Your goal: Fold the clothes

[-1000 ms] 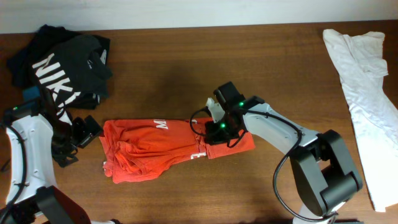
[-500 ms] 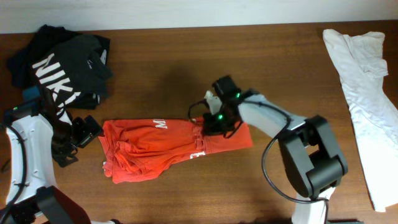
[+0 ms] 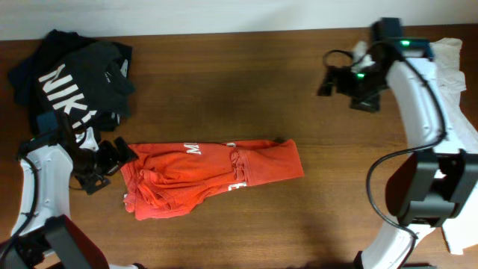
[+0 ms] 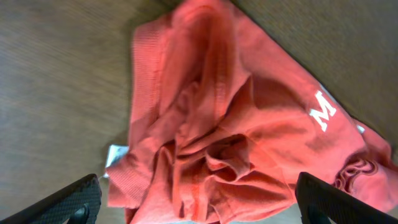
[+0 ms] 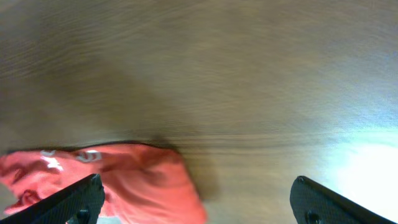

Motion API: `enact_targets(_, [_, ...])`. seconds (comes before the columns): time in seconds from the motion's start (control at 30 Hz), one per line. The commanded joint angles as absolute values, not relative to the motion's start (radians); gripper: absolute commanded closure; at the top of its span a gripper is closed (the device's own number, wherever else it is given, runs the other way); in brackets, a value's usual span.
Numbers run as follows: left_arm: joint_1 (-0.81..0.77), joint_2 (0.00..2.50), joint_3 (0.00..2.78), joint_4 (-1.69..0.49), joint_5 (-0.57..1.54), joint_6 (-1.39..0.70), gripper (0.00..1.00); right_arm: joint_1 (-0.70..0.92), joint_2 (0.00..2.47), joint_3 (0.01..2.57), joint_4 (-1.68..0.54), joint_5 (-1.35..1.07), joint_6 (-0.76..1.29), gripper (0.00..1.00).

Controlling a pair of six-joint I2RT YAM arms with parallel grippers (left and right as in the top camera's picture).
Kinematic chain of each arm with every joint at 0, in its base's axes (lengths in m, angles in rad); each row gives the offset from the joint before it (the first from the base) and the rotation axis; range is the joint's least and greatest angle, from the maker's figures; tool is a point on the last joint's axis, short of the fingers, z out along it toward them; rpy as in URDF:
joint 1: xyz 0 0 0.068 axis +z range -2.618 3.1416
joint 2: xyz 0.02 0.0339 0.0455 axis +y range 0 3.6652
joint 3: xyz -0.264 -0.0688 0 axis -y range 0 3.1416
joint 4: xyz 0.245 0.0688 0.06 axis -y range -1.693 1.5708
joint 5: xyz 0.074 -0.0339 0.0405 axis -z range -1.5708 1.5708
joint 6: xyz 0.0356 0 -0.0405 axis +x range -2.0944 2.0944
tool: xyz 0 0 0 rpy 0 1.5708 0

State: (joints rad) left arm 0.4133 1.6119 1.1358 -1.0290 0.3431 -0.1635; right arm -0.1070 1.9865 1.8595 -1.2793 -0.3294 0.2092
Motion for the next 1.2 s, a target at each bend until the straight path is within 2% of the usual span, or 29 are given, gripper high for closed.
enact_targets(0.0, [0.414, 1.679, 1.124, -1.022, 0.461, -0.073, 0.01, -0.167, 1.976, 1.866, -1.311, -0.313, 0.207, 0.01])
enact_targets(0.13, [0.413, 1.757, 1.124, -0.981, 0.443, -0.025, 0.01, -0.21, 1.976, 1.866, -1.308, -0.312, 0.206, 0.01])
enact_targets(0.3, [0.414, 1.785, 1.119, -0.973, 0.22, -0.022, 0.01, -0.21, 1.976, 1.866, -1.306, -0.313, 0.206, 0.01])
enact_targets(0.47, [0.413, 1.786, 0.998, -0.88, 0.382, 0.08, 0.01, -0.21, 1.976, 1.866, -1.305, -0.313, 0.206, 0.01])
enact_targets(0.63, [0.413, 1.787, 0.857, -0.758, 0.442, 0.085, 0.01, -0.21, 1.976, 1.866, -1.305, -0.312, 0.206, 0.01])
enact_targets(0.73, [0.413, 1.788, 0.834, -0.744, 0.562, 0.116, 0.01, -0.21, 1.976, 1.866, -1.305, -0.312, 0.206, 0.01])
enact_targets(0.83, [0.413, 1.788, 0.834, -0.76, 0.583, 0.123, 0.02, -0.21, 1.976, 1.866, -1.305, -0.312, 0.206, 0.02])
enact_targets(0.93, [0.413, 1.788, 0.834, -0.78, 0.58, 0.123, 0.18, -0.21, 1.976, 1.866, -1.305, -0.312, 0.206, 0.02])
enact_targets(1.03, [0.413, 1.788, 0.834, -0.789, 0.563, 0.122, 0.23, -0.21, 1.976, 1.866, -1.305, -0.313, 0.206, 0.01])
enact_targets(1.1, [0.413, 1.788, 0.834, -0.795, 0.508, 0.121, 0.3, -0.21, 1.976, 1.866, -1.305, -0.313, 0.206, 0.01])
enact_targets(1.13, [0.413, 1.788, 0.834, -0.801, 0.482, 0.121, 0.4, -0.21, 1.976, 1.866, -1.305, -0.312, 0.206, 0.01])
enact_targets(1.17, [0.413, 1.788, 0.834, -0.802, 0.469, 0.121, 0.55, -0.21, 1.976, 1.866, -1.305, -0.313, 0.206, 0.01])
